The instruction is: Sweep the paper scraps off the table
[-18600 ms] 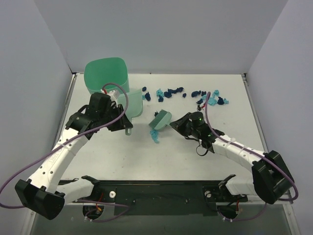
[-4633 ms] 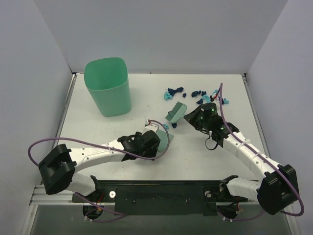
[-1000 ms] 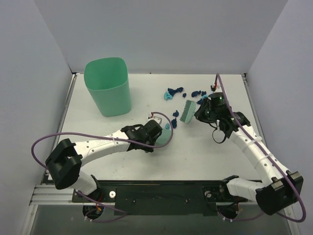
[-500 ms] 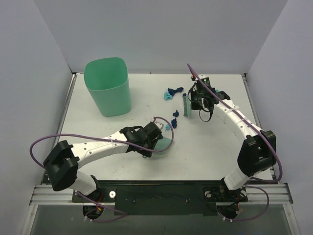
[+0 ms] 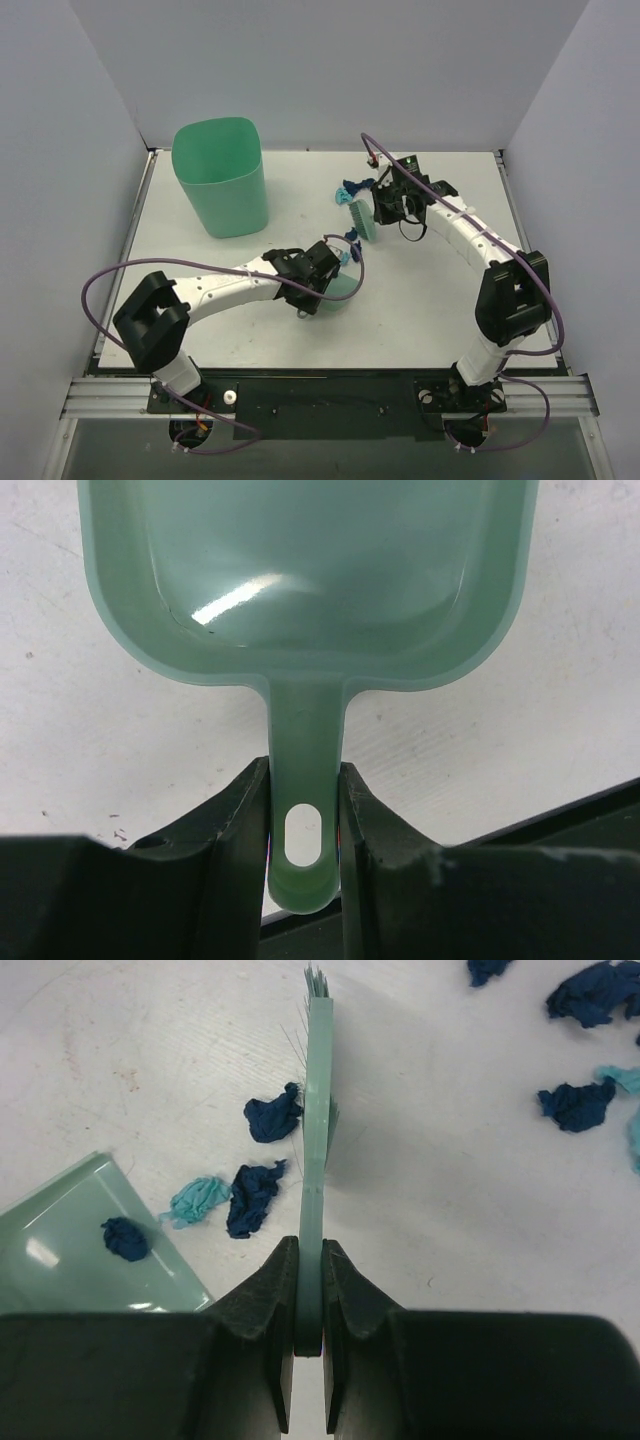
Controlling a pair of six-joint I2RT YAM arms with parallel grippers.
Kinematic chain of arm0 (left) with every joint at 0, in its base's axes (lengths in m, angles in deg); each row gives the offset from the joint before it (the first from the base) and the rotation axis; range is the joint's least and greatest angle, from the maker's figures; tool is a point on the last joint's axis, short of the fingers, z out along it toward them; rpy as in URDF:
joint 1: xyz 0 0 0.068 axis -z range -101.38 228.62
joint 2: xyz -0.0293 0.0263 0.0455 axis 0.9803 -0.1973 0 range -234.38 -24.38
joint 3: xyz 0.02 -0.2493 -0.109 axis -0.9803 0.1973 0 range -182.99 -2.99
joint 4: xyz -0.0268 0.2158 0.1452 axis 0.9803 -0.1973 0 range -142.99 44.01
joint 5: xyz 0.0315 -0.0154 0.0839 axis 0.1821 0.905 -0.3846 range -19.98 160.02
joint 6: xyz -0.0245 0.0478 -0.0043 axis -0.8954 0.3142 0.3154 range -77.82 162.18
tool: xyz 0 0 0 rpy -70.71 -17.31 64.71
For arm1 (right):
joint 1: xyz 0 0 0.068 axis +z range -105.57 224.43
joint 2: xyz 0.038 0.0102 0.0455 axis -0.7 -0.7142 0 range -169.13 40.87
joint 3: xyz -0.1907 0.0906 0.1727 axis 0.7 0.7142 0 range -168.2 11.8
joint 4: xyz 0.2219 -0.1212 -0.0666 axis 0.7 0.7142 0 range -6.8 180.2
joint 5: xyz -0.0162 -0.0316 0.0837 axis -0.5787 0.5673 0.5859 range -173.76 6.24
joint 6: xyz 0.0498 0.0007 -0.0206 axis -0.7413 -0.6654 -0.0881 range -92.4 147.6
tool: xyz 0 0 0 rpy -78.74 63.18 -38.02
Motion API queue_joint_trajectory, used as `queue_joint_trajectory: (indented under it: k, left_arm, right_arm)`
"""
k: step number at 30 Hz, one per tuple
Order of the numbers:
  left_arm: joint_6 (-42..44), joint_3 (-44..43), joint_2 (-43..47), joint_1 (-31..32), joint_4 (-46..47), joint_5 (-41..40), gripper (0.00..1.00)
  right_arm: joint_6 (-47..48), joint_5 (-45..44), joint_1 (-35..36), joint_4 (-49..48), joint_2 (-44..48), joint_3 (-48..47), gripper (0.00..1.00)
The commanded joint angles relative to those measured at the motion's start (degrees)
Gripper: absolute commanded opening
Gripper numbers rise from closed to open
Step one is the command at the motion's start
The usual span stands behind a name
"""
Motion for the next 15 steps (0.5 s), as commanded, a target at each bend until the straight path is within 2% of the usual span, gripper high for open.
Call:
queue_joint_trajectory:
  k: [1,7,15]
  left_arm:
    - [1.8,-4.0,-2.9,-2.2,1.5,1.5,0.0]
    - [3.1,-6.7,-6.5,-3.9,2.5,3.0,0.0]
    - [2.6,-6.0,-8.0,-4.0,5.8,2.3,0.0]
  right_arm:
    - [3.3,6.0,2.4,2.8,0.4,-0.4,0.0]
    - [3.2,8.1,4.5,5.5,2.4,2.6,0.0]
    - [0.3,9.8,8.0,6.3,7.4,7.5,0.0]
